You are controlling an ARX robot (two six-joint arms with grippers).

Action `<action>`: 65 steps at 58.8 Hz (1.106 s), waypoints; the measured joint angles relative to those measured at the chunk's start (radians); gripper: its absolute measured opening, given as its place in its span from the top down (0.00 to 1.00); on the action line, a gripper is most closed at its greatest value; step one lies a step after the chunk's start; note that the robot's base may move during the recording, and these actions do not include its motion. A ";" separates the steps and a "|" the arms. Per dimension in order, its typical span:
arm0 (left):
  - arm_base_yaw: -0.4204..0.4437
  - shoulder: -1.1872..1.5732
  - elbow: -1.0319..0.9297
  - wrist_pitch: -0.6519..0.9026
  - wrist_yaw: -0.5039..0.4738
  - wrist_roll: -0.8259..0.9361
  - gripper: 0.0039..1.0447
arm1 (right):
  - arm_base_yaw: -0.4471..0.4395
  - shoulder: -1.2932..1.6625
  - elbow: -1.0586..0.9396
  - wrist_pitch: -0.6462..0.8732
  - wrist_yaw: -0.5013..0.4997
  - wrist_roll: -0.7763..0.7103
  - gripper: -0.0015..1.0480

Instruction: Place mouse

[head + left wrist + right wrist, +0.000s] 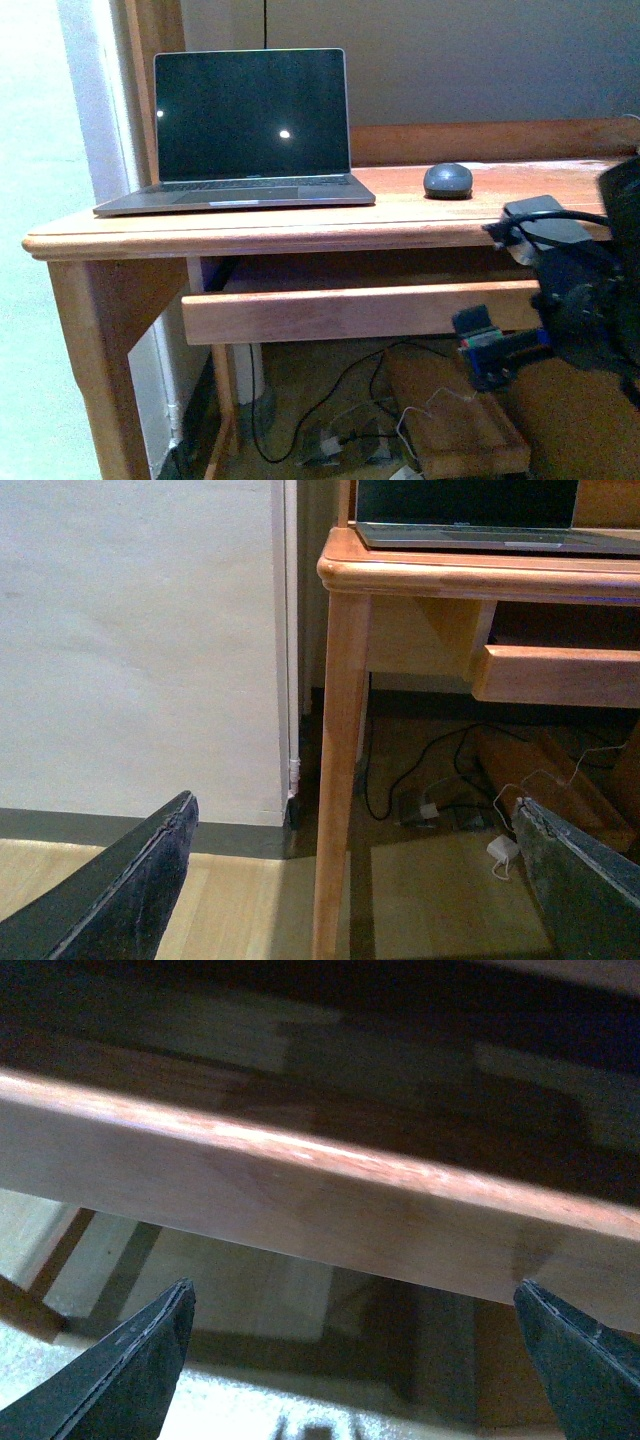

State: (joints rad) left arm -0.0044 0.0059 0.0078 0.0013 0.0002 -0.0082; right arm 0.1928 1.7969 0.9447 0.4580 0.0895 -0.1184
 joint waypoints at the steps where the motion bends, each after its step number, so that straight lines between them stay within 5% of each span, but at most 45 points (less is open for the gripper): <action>1: 0.000 0.000 0.000 0.000 0.000 0.000 0.07 | 0.006 0.014 0.023 -0.005 0.011 0.006 0.07; 7: 0.000 0.000 0.000 0.000 0.000 0.000 0.07 | 0.019 0.037 0.061 -0.019 0.040 0.033 0.07; 22: 0.000 0.000 0.000 0.000 0.000 0.000 0.07 | -0.042 -0.127 -0.060 -0.014 -0.064 0.107 0.07; 41: 0.000 0.000 0.000 0.000 0.000 0.000 0.07 | -0.391 -0.797 -0.515 -0.171 -0.283 0.266 0.07; 53: 0.000 0.000 0.000 0.000 0.000 0.000 0.07 | -0.529 -1.228 -0.721 -0.392 -0.463 0.343 0.07; 62: 0.000 0.000 0.000 0.000 0.000 0.000 0.07 | -0.529 -1.563 -0.827 -0.557 -0.496 0.438 0.07; 65: 0.000 0.000 0.000 0.000 0.000 0.000 0.07 | -0.463 -1.693 -0.910 -0.482 -0.380 0.364 0.16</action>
State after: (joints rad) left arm -0.0044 0.0059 0.0078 0.0013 0.0002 -0.0082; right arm -0.2707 0.1040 0.0345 -0.0238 -0.2901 0.2451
